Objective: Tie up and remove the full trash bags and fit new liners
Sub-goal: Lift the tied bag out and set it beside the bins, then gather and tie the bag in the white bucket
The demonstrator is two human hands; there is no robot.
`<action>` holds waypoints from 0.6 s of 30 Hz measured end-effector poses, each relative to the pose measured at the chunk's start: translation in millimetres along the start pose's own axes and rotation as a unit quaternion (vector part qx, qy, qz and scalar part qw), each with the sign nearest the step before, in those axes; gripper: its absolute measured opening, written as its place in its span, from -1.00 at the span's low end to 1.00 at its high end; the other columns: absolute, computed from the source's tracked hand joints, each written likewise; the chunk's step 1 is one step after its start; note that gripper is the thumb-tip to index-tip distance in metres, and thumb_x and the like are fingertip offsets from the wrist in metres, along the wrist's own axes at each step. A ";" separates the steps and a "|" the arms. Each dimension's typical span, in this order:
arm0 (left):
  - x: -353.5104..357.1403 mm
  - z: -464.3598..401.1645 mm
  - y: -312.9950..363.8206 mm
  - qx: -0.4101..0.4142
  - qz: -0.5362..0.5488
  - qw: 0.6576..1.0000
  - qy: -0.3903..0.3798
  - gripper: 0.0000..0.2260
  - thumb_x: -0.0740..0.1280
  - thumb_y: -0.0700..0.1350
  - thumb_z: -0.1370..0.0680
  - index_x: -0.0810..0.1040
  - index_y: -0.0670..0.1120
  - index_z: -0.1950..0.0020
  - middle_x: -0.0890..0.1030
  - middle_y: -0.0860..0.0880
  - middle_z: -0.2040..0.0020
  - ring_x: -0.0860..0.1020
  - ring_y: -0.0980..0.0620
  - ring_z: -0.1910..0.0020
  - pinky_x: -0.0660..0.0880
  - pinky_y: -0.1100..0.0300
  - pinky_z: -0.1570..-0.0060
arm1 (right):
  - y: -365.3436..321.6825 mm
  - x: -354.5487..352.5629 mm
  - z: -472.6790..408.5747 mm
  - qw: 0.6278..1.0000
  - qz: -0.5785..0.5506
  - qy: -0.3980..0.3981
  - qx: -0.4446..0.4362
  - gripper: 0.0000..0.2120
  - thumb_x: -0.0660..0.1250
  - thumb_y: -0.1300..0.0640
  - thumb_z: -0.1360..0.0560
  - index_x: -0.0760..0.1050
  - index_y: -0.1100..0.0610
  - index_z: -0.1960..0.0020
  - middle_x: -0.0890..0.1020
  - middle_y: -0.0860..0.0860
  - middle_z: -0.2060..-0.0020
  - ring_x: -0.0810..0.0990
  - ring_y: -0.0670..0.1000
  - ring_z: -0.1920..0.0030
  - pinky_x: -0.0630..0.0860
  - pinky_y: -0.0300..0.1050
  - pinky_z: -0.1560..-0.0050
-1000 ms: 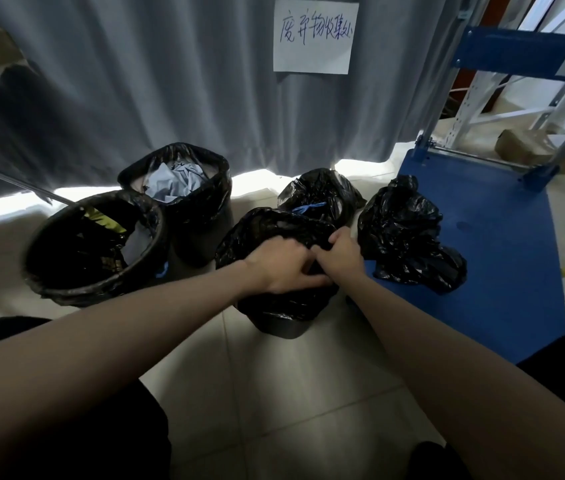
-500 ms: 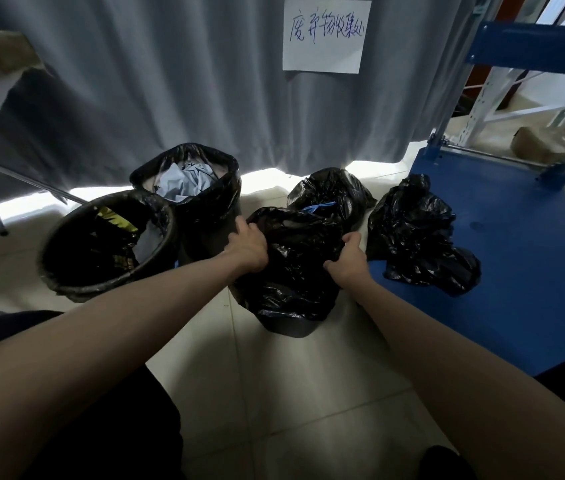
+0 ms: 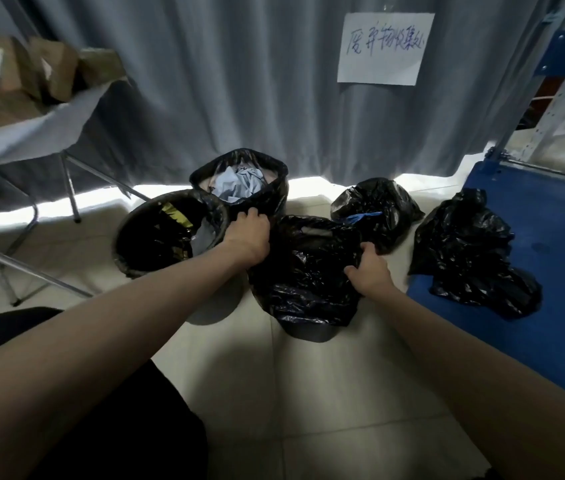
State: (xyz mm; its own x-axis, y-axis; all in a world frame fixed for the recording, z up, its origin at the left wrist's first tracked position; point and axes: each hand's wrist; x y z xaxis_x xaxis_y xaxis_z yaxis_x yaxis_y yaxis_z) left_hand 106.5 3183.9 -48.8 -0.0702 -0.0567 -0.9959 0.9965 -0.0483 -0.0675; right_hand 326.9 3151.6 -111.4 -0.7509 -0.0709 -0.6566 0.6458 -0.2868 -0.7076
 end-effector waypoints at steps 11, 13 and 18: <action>2.2 33.3 -64.5 -0.083 -0.038 0.995 -0.026 -0.64 0.33 -0.20 -0.54 0.42 -0.22 -0.32 0.56 -0.21 -0.18 0.57 -0.25 -0.16 0.52 -0.06 0.00 | -20.3 23.4 9.5 0.998 0.039 0.030 -0.030 -0.55 0.31 0.09 -0.54 0.27 0.06 -0.39 0.50 0.13 -0.22 0.52 0.20 -0.17 0.39 -0.01 -0.02; 1.9 35.0 -64.1 -0.081 -0.040 0.996 -0.023 -0.65 0.32 -0.21 -0.54 0.43 -0.22 -0.32 0.56 -0.20 -0.18 0.57 -0.25 -0.15 0.52 -0.06 0.00 | -19.5 21.2 12.1 0.995 0.084 0.039 -0.029 -0.52 0.33 0.03 -0.52 0.27 0.00 -0.39 0.48 0.11 -0.21 0.53 0.20 -0.15 0.43 0.03 -0.04; -2.4 37.0 -62.9 -0.066 -0.055 0.996 -0.032 -0.70 0.27 -0.26 -0.54 0.47 -0.21 -0.28 0.55 -0.21 -0.17 0.56 -0.25 -0.15 0.53 -0.05 0.01 | -20.3 20.6 13.3 1.000 0.016 0.011 -0.017 -0.54 0.31 0.14 -0.52 0.25 -0.02 -0.36 0.51 0.05 -0.01 0.65 0.12 0.43 0.65 0.13 0.26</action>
State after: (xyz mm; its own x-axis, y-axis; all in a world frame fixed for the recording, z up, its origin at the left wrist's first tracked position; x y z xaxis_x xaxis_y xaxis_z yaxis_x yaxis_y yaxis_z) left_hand 42.3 3150.1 -39.9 -0.1786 -0.1214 -0.9764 0.9793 0.0740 -0.1883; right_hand 296.5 3143.3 -107.1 -0.7272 -0.0587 -0.6839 0.6736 -0.2524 -0.6947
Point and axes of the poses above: each hand's wrist, its own z-axis away from the middle knuckle, its own x-axis out of the palm, y = z × x
